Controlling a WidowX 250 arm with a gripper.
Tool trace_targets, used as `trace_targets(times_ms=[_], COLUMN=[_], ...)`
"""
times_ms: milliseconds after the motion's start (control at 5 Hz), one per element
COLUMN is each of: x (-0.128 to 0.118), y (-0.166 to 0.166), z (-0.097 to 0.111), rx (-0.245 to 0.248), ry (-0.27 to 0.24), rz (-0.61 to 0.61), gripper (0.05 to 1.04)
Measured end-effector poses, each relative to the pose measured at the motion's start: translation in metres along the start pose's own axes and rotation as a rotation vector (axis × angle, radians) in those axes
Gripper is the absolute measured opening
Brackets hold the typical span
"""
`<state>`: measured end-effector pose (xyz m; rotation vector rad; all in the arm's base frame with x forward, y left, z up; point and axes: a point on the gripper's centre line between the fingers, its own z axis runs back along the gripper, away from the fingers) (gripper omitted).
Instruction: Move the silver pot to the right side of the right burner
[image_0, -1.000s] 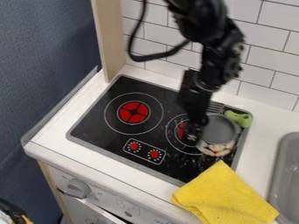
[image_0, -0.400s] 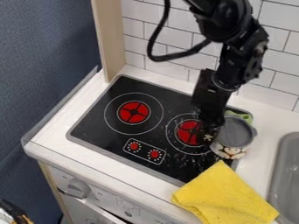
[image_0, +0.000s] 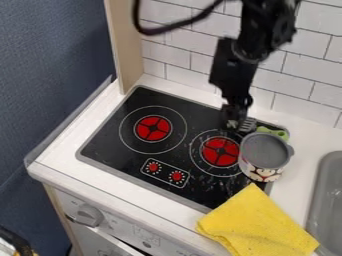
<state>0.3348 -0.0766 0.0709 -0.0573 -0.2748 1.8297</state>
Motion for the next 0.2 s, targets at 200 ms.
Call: trace_targets(times_ms=[200], x=[0.014], y=[-0.0057], z=[0.0189], rx=[-0.008], ry=[0.027], rz=[0.011], gripper=[0.999])
